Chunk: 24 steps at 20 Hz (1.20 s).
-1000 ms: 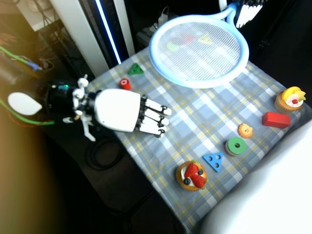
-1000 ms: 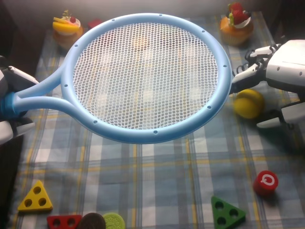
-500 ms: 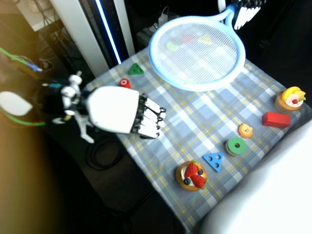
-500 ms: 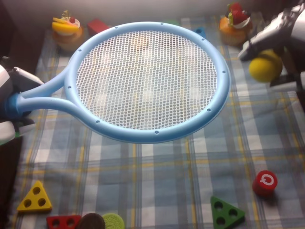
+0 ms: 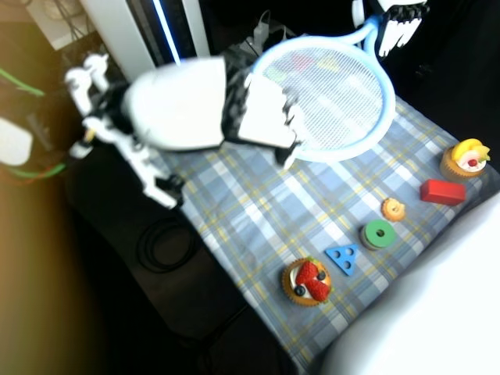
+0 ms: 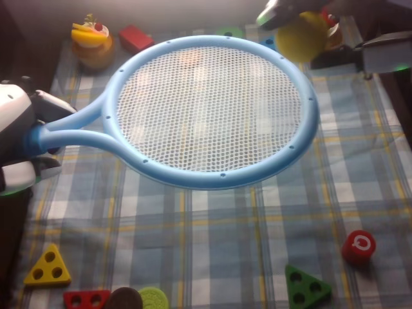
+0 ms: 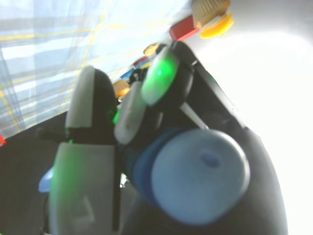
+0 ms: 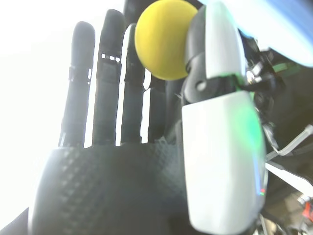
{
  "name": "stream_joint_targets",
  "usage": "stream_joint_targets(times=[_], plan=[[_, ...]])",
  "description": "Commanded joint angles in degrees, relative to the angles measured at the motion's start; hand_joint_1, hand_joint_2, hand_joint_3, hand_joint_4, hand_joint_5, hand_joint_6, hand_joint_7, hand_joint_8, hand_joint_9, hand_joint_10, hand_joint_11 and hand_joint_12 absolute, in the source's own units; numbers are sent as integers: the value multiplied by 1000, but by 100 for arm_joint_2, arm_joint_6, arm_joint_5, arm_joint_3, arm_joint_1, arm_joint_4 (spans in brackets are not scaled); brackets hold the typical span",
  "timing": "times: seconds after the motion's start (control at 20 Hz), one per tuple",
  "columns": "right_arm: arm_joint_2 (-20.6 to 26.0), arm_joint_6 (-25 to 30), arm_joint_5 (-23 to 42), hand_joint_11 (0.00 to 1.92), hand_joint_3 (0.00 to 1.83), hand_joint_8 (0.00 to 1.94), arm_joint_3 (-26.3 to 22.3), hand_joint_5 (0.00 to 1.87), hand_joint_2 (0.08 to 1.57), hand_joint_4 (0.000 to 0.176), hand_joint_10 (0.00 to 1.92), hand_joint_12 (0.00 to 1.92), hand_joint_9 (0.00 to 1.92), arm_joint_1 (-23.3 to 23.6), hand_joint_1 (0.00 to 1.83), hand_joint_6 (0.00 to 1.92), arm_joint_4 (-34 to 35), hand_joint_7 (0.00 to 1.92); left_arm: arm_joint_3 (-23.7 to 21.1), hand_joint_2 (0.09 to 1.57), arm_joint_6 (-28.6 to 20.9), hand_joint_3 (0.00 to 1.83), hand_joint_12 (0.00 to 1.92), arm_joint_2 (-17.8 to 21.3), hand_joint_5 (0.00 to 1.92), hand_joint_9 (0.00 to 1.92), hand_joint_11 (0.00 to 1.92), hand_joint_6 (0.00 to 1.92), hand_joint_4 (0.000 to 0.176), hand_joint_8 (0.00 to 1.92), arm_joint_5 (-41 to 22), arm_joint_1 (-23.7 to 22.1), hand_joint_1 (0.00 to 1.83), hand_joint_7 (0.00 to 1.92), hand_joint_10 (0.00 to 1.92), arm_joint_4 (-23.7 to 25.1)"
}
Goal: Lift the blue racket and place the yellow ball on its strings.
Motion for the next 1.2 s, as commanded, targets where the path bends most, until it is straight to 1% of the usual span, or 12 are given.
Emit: stream_joint_targets(times=[0.0,0.05,0.1,0.15,0.2,0.3,0.35,0.45,0.55,0.65,0.95,1.15], plan=[[-60,119,523,416,0,879,37,1088,1078,38,301,848,965,122,1232,816,154,1043,50,1219,-20,0,1845,-13,927,1679,1358,1921,176,1921,-594,-97,1623,1371,1921,146],[-135,277,518,399,0,846,78,1120,1069,31,270,849,995,170,1237,782,-21,1055,57,1213,-20,0,1758,-26,923,1679,1308,1921,176,1921,-595,-120,1653,1366,1921,163],[-194,445,496,462,0,799,117,1103,1067,0,874,889,939,190,1356,781,-187,1119,58,1215,-20,0,1678,-30,916,1659,1284,1921,176,1921,-606,-135,1665,1352,1921,173],[-223,551,445,564,7,862,131,1069,1074,0,1083,1092,899,197,1376,823,-336,1081,55,1219,-20,1,1620,-32,913,1665,1286,1921,176,1921,-619,-148,1658,1370,1921,192],[-223,556,394,577,3,987,121,1076,1079,0,835,1276,876,200,1243,761,-417,1040,51,1221,-20,2,1903,-34,916,1678,1396,1921,176,1921,-637,-153,1634,1384,1921,201],[-223,591,313,339,3,1157,117,966,1132,13,648,1235,732,202,1207,932,-531,921,43,1217,-20,0,1913,-35,911,1667,1363,1921,176,1921,-666,-155,1636,1372,1921,211],[-223,644,290,253,0,646,119,840,1062,0,534,1180,639,203,1134,401,-579,778,39,1209,-20,0,1919,-35,924,1675,1403,1921,176,1921,-681,-157,1644,1390,1921,214],[-234,721,238,126,0,132,120,798,1065,0,201,1122,589,203,1020,36,-692,758,35,1205,-20,0,1754,-35,899,1696,1292,1921,176,1921,-708,-159,1690,1391,1921,218],[-246,735,171,108,0,51,124,770,1075,0,111,1113,589,203,984,6,-757,754,34,1077,-20,0,1459,-35,876,1698,928,1921,174,1921,-710,-159,1803,1384,1921,218],[-246,778,125,150,0,4,129,733,1082,0,44,1125,624,202,880,0,-809,731,28,1186,-20,2,1661,-34,918,1712,1272,1921,176,1921,-715,-159,1710,1413,1921,221],[-231,799,111,83,2,0,136,688,1091,0,6,1131,597,202,873,0,-808,686,34,1178,-20,0,1419,-30,928,1713,1180,1921,176,1921,-731,-159,1741,1406,1921,235],[-176,799,112,62,0,0,140,633,1060,0,0,998,543,202,891,0,-697,605,38,1206,-20,2,1734,-36,938,1687,1342,1921,176,1921,-704,-159,1680,1403,1921,236]])
